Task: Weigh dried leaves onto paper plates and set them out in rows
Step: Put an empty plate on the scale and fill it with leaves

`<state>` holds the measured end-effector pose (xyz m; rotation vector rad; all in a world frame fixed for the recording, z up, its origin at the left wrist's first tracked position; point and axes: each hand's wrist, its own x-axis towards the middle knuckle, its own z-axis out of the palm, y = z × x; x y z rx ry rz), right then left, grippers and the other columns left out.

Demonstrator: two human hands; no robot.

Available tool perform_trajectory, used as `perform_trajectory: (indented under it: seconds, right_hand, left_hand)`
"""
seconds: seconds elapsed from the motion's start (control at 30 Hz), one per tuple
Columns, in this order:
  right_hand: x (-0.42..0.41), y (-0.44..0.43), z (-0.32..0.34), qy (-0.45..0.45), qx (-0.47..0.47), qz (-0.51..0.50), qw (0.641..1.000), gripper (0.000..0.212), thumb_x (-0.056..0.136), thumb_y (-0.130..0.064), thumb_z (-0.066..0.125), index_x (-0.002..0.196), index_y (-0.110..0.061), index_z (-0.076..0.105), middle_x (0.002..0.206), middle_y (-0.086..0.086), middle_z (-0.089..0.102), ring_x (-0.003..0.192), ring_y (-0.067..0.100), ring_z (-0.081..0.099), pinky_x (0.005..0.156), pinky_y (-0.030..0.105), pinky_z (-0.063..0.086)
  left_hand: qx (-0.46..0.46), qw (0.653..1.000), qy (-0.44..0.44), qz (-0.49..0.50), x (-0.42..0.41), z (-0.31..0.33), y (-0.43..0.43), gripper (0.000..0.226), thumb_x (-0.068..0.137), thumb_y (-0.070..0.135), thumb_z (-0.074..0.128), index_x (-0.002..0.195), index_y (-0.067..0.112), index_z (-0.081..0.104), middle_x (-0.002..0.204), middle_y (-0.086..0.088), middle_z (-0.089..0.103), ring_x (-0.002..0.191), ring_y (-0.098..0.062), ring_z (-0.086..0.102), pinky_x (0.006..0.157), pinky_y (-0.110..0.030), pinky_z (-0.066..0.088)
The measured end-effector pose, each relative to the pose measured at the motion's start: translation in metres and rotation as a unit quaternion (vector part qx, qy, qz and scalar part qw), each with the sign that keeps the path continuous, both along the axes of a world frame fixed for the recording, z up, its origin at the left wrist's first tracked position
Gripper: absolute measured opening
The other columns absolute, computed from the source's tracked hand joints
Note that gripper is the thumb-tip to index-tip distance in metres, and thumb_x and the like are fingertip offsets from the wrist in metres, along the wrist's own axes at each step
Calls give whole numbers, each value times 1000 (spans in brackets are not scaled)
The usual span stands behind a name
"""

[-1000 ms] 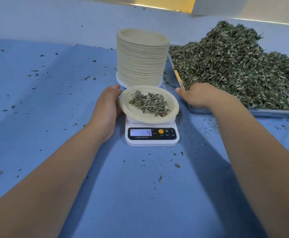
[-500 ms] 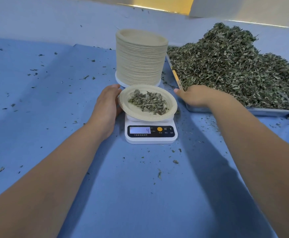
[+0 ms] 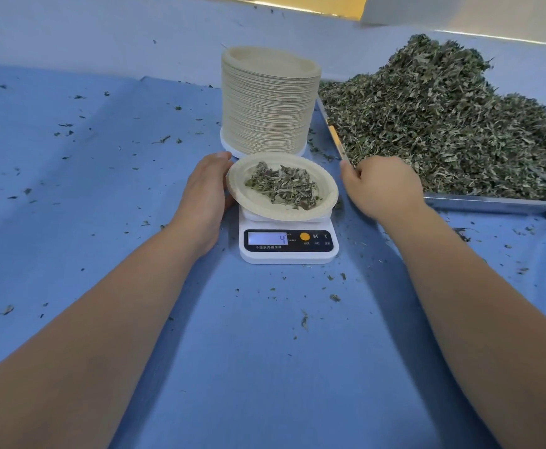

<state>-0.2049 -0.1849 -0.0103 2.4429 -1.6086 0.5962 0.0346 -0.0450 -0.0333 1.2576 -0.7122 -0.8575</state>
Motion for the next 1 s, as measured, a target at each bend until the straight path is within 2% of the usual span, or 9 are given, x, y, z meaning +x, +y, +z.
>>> perform_trajectory:
  seconds: [0.07,0.17,0.27,0.4,0.5,0.7,0.83,0.93,1.0]
  right_hand:
    - [0,3,-3,-24,-29,-1,999,58,101,-48,42,56,-12,40,49,5,42,44,26,41,48,24,26]
    - [1,-1,3,-59,17,-10,998,56,100,-44,46,56,-10,40,49,6,41,45,26,39,48,24,27]
    - [4,-7,12,-127,26,-26,991,46,94,-32,48,54,-11,37,48,6,36,46,26,32,47,25,26]
    - [7,-1,9,-115,46,-34,992,41,92,-26,47,56,-15,33,50,4,31,48,24,27,49,26,26]
    - [6,1,18,-132,17,-27,991,42,93,-25,47,55,-13,35,50,6,34,48,26,30,48,27,24]
    - [35,21,61,-192,-26,74,978,47,94,-32,48,54,-15,31,48,1,28,45,18,25,52,31,28]
    - [74,42,74,-207,-11,166,964,49,97,-41,49,55,-16,40,49,-4,38,46,9,33,50,30,29]
    - [93,53,66,-155,48,219,962,43,100,-44,50,72,-13,60,65,0,59,64,18,54,64,35,47]
    - [96,57,57,-113,79,234,962,44,102,-45,49,77,-10,61,71,1,62,71,20,57,70,39,48]
  left_hand:
    - [7,1000,-12,-7,0,-1,-2,40,84,49,51,104,19,68,124,-13,71,118,-32,66,108,-52,50]
    - [20,998,-47,-22,2,-2,-4,52,86,49,49,120,15,70,128,-9,69,122,-29,64,111,-55,46]
    - [20,999,-43,-17,2,-3,-5,50,89,46,50,121,13,70,129,-10,69,123,-30,64,111,-56,47]
    - [24,999,-33,-7,1,-2,-4,51,88,45,51,122,12,68,128,-11,69,122,-31,64,111,-56,47]
    - [21,999,-27,-7,2,-2,-4,49,89,44,51,121,11,69,128,-12,69,122,-32,65,110,-56,47]
    - [18,999,-46,-16,4,-3,-5,45,92,44,50,119,14,71,127,-11,70,121,-30,65,110,-57,47]
    - [11,999,-36,-16,4,-4,-5,47,92,45,51,119,13,70,124,-11,72,119,-30,67,110,-56,48]
    - [2,1000,-24,-12,3,-4,-5,44,96,42,49,121,13,70,123,-9,73,117,-28,68,109,-54,50]
    - [-2,1000,-22,-14,3,-3,-4,42,97,42,49,121,15,71,121,-8,74,116,-26,69,108,-54,50]
